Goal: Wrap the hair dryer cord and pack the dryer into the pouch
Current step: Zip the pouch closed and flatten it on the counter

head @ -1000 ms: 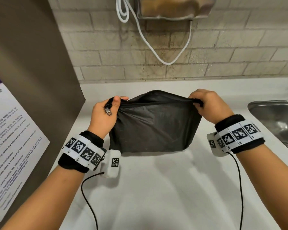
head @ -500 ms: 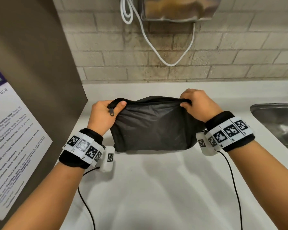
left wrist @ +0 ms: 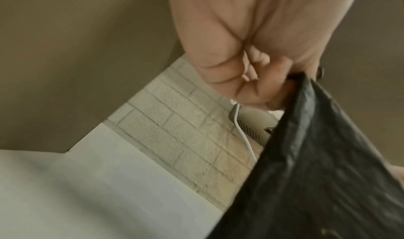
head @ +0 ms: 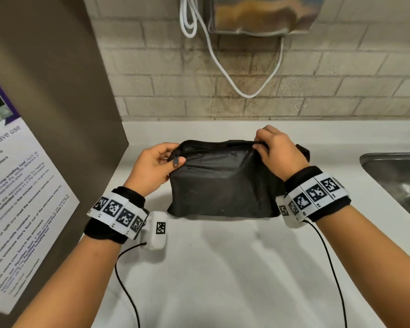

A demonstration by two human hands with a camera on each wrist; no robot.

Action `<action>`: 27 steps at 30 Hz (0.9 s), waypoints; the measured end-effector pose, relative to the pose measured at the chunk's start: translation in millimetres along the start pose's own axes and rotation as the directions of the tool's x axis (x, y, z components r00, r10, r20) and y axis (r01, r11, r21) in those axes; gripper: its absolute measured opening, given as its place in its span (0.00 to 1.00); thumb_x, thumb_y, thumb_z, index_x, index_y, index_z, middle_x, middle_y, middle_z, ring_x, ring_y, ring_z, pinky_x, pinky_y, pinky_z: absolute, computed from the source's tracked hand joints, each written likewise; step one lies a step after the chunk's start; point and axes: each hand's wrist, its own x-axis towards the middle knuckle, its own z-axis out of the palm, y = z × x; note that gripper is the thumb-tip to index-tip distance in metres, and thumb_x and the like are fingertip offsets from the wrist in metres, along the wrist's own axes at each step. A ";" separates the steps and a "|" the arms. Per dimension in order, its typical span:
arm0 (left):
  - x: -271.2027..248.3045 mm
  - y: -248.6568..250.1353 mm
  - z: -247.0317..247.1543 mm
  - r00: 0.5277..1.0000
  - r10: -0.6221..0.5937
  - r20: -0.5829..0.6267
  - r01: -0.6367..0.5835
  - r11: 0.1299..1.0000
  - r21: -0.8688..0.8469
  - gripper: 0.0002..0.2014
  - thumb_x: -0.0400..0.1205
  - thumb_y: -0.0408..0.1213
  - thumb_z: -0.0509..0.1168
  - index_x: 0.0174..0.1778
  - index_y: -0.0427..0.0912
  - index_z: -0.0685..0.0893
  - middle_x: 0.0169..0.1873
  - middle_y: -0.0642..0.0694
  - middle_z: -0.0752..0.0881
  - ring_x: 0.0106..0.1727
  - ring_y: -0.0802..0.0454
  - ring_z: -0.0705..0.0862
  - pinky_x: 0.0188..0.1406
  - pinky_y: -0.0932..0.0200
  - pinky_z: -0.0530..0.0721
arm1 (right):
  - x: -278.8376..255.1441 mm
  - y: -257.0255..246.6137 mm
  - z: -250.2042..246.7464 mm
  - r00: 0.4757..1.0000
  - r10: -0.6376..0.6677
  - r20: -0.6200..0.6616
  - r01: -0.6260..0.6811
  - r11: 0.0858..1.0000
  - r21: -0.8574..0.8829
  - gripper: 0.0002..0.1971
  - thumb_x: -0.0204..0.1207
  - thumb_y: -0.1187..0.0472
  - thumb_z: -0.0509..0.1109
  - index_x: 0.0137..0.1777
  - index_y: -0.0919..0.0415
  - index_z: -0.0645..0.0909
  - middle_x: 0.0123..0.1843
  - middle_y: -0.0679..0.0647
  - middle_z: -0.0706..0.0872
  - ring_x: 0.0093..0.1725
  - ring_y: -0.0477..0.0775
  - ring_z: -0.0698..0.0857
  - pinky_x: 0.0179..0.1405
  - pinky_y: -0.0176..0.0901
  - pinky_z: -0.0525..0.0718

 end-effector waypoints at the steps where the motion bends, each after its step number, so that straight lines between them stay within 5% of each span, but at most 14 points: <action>1: -1.6 0.6 0.5 0.999 0.014 -0.032 -0.015 1.000 -0.008 0.10 0.77 0.24 0.64 0.53 0.35 0.80 0.30 0.47 0.82 0.18 0.63 0.75 0.15 0.72 0.71 | -0.6 -2.4 2.0 1.000 -0.001 0.005 0.001 1.000 0.023 0.05 0.76 0.73 0.61 0.47 0.68 0.77 0.48 0.63 0.79 0.49 0.65 0.80 0.49 0.49 0.77; 5: -5.1 2.5 13.7 0.959 0.156 -0.236 -0.126 0.983 0.136 0.05 0.74 0.26 0.69 0.39 0.40 0.83 0.23 0.54 0.79 0.20 0.64 0.75 0.21 0.74 0.73 | -3.7 -19.7 7.7 0.998 -0.031 0.048 0.025 0.992 0.120 0.24 0.72 0.79 0.53 0.64 0.59 0.76 0.60 0.60 0.81 0.58 0.61 0.80 0.62 0.44 0.76; 9: -4.8 4.3 27.5 0.930 0.279 -0.238 -0.192 0.924 0.331 0.05 0.69 0.26 0.71 0.34 0.40 0.85 0.24 0.57 0.79 0.26 0.66 0.76 0.30 0.76 0.73 | -7.6 -36.4 20.4 0.997 -0.074 0.006 0.071 0.973 0.218 0.22 0.77 0.74 0.55 0.69 0.59 0.72 0.61 0.58 0.78 0.58 0.55 0.78 0.60 0.31 0.70; 12: -4.7 4.6 37.1 0.936 0.301 -0.183 -0.192 0.871 0.453 0.02 0.68 0.29 0.71 0.33 0.38 0.85 0.24 0.51 0.80 0.27 0.60 0.76 0.32 0.66 0.76 | -14.3 -48.3 31.7 0.987 -0.161 -0.006 0.155 0.940 0.303 0.14 0.79 0.64 0.58 0.64 0.64 0.73 0.61 0.60 0.74 0.57 0.46 0.74 0.59 0.21 0.67; 15: -4.8 8.0 47.7 0.949 0.292 -0.117 -0.191 0.830 0.524 0.04 0.69 0.32 0.71 0.37 0.36 0.85 0.29 0.42 0.85 0.31 0.49 0.80 0.35 0.62 0.77 | -19.1 -47.0 42.6 0.972 -0.206 0.110 0.177 0.957 0.232 0.19 0.75 0.47 0.58 0.51 0.63 0.78 0.58 0.59 0.74 0.60 0.56 0.77 0.66 0.41 0.73; 18: -3.3 9.7 52.7 0.960 0.275 -0.061 -0.197 0.809 0.554 0.06 0.70 0.33 0.72 0.39 0.35 0.86 0.31 0.40 0.87 0.33 0.47 0.82 0.37 0.59 0.79 | -18.4 -46.8 45.6 0.970 -0.173 0.170 0.140 0.972 0.187 0.18 0.73 0.45 0.63 0.49 0.61 0.79 0.58 0.57 0.77 0.63 0.62 0.76 0.67 0.55 0.75; 22: -3.0 11.3 52.6 0.962 0.273 0.004 -0.228 0.797 0.559 0.05 0.70 0.33 0.72 0.38 0.35 0.87 0.32 0.39 0.87 0.33 0.46 0.83 0.38 0.53 0.82 | -16.6 -46.6 44.4 0.976 -0.168 0.139 0.132 0.963 0.237 0.13 0.73 0.55 0.71 0.50 0.64 0.78 0.52 0.50 0.76 0.63 0.61 0.75 0.67 0.52 0.73; 27: -2.8 11.6 47.7 0.968 0.240 0.072 -0.242 0.823 0.513 0.05 0.71 0.34 0.73 0.39 0.36 0.90 0.32 0.38 0.88 0.35 0.44 0.85 0.38 0.53 0.80 | -15.4 -45.5 45.6 0.978 -0.176 0.114 0.148 0.964 0.221 0.09 0.74 0.57 0.69 0.45 0.64 0.79 0.49 0.46 0.75 0.63 0.63 0.74 0.68 0.52 0.71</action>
